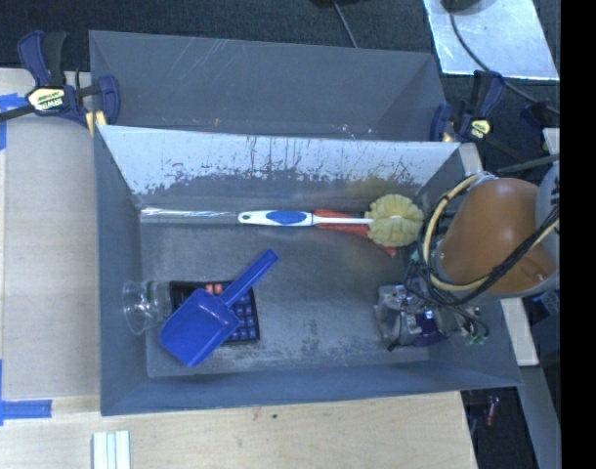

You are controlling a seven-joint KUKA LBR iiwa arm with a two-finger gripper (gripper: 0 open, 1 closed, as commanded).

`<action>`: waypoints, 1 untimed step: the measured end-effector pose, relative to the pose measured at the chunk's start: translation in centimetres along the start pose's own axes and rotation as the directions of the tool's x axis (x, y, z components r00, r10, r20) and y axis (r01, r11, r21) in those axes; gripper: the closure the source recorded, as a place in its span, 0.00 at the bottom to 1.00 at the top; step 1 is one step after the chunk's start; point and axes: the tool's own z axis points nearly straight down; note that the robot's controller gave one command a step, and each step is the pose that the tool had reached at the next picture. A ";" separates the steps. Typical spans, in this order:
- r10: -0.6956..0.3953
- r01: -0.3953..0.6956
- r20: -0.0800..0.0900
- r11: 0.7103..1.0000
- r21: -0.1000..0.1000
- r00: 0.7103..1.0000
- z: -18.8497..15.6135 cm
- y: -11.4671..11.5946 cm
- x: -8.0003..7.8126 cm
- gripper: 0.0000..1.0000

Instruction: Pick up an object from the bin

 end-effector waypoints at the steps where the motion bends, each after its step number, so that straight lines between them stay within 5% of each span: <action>1: 0.004 -0.004 0.003 1.000 -0.002 1.000 0.0 -0.6 -1.6 1.00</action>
Offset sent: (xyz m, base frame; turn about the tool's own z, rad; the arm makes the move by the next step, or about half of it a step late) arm 0.0047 -0.0042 -0.0005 0.0390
